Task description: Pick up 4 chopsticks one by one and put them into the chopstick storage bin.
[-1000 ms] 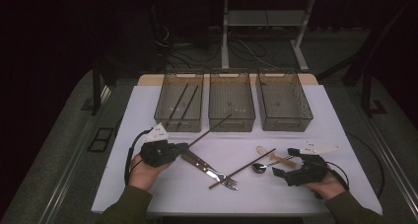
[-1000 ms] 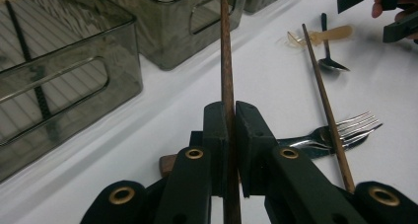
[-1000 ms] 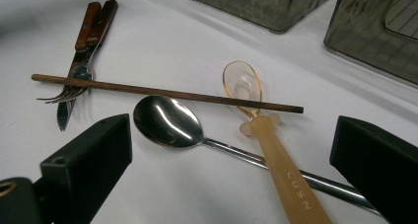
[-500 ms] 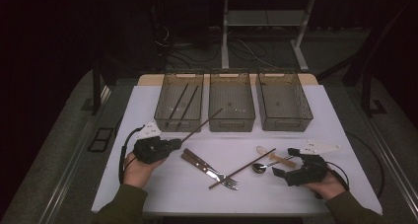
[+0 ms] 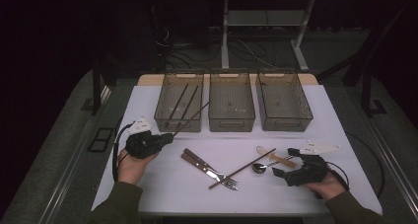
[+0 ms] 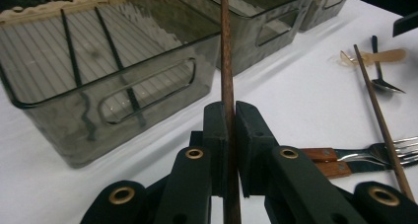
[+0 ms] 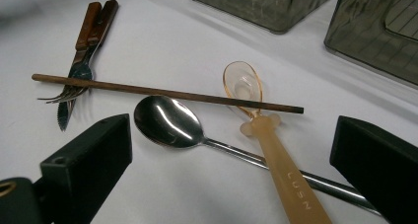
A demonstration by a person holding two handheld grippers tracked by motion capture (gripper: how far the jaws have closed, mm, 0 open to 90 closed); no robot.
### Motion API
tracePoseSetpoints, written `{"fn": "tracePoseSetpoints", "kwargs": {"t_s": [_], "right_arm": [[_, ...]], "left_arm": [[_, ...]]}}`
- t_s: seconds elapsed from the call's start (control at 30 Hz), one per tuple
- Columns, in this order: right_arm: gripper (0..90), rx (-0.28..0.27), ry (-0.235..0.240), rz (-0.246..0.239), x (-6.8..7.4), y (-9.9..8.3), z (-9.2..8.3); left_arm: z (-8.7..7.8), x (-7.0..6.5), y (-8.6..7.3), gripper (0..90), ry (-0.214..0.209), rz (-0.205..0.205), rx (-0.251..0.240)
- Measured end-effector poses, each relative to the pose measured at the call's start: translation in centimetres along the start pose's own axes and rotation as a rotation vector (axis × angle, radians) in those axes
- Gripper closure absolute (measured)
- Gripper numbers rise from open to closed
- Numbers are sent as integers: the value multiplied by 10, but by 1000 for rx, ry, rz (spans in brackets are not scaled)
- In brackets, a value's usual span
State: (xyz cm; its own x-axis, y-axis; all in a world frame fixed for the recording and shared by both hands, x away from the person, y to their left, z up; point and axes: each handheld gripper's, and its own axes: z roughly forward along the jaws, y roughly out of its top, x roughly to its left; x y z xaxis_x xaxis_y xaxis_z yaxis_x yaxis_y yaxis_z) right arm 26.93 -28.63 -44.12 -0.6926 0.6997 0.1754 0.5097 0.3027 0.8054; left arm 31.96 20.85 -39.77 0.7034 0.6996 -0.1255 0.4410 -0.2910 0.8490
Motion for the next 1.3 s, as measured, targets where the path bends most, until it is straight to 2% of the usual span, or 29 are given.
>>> {"fn": "tracePoseSetpoints", "kwargs": {"t_s": [0.47,0.73,1.3], "right_arm": [[24,-1,-2,-5,-1,0,1],[24,4,-5,-1,-2,0,2],[24,9,-10,2,-2,0,3]], "left_arm": [[1,18,4,835,46,-29,-30],[3,28,10,834,54,-51,-65],[10,45,26,834,79,-79,-102]]}}
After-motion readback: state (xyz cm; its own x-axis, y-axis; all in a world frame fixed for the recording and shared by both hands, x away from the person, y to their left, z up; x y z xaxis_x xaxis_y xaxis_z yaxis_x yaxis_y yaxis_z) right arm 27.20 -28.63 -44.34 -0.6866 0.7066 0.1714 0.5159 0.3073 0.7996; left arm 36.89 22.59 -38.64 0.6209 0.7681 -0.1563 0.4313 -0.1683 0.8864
